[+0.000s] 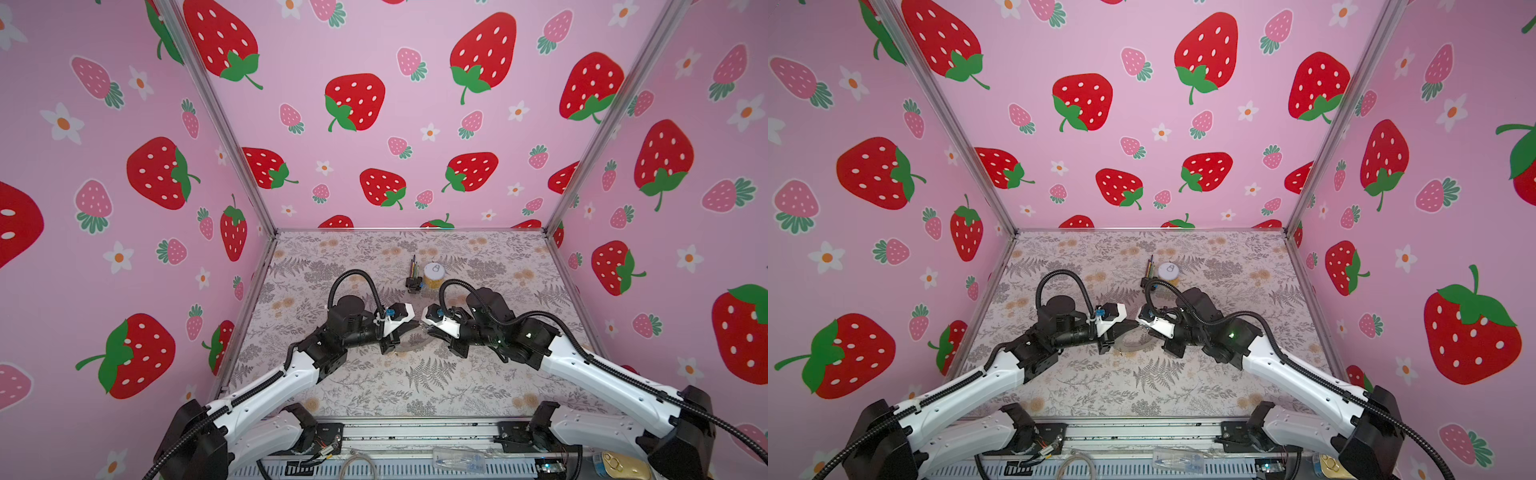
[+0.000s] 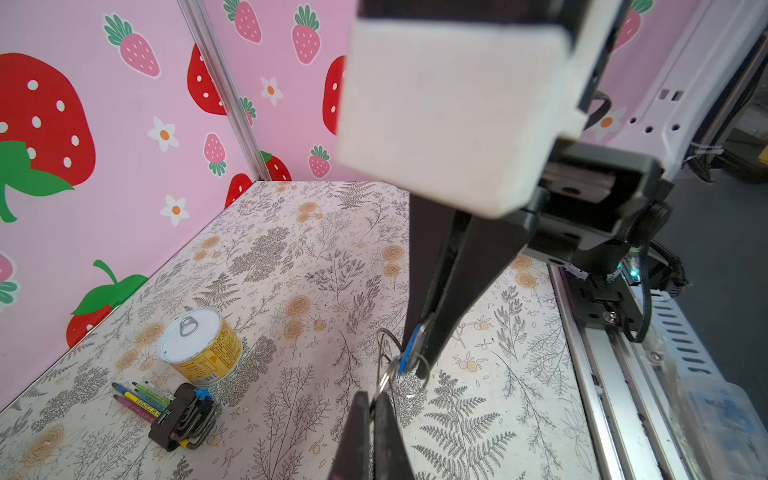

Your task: Put the keys on the keyring

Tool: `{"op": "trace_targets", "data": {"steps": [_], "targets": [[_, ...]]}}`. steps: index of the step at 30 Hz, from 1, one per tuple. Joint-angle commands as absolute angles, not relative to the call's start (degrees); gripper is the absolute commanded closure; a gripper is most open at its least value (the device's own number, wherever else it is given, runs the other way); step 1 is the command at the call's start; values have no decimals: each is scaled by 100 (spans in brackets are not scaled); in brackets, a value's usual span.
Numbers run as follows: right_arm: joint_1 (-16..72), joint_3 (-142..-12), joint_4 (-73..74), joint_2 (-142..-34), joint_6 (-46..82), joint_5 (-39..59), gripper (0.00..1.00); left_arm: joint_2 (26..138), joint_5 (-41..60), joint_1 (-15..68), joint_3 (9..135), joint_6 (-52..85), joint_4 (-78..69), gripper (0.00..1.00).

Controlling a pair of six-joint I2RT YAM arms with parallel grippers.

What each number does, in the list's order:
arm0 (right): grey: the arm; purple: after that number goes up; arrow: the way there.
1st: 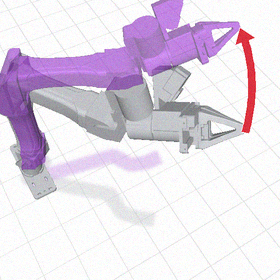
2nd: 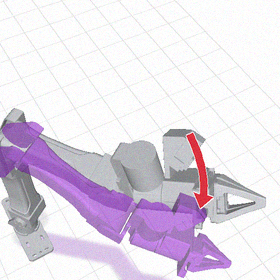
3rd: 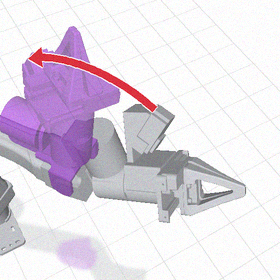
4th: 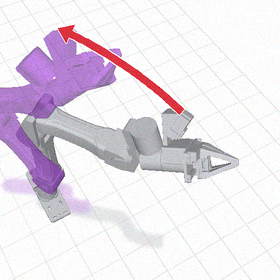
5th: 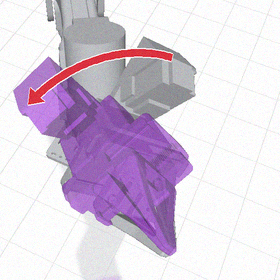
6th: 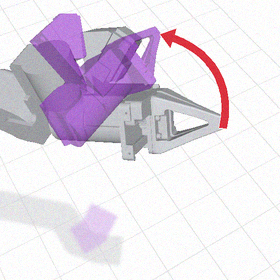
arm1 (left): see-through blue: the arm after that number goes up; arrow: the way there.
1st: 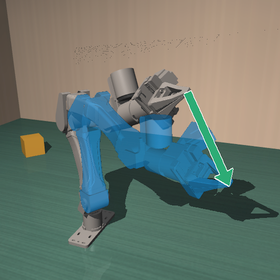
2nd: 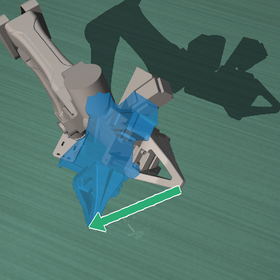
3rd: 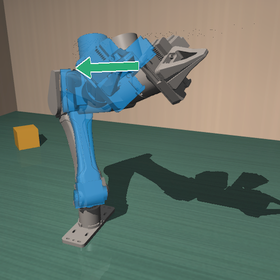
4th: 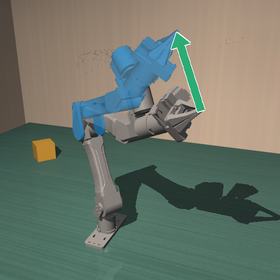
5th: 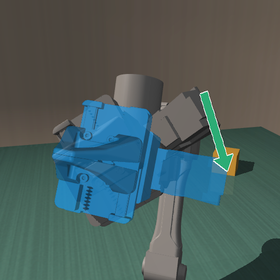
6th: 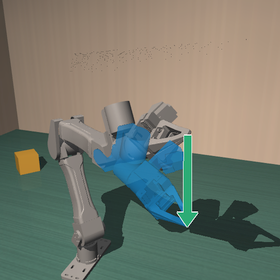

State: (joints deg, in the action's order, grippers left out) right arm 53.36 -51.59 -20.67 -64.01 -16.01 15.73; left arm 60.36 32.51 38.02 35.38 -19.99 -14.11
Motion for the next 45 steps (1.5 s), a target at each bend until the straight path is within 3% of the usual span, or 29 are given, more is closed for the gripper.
{"op": "trace_targets", "data": {"steps": [1, 45], "targets": [[5316, -5353, -2110, -6465, -1507, 1712, 100, 5905, 3216, 3826, 3636, -2123, -1609, 100], [5194, -5430, -1742, -6243, -1333, 2038, 100, 6073, 3120, 4036, 3726, -2353, -1355, 100]]}}
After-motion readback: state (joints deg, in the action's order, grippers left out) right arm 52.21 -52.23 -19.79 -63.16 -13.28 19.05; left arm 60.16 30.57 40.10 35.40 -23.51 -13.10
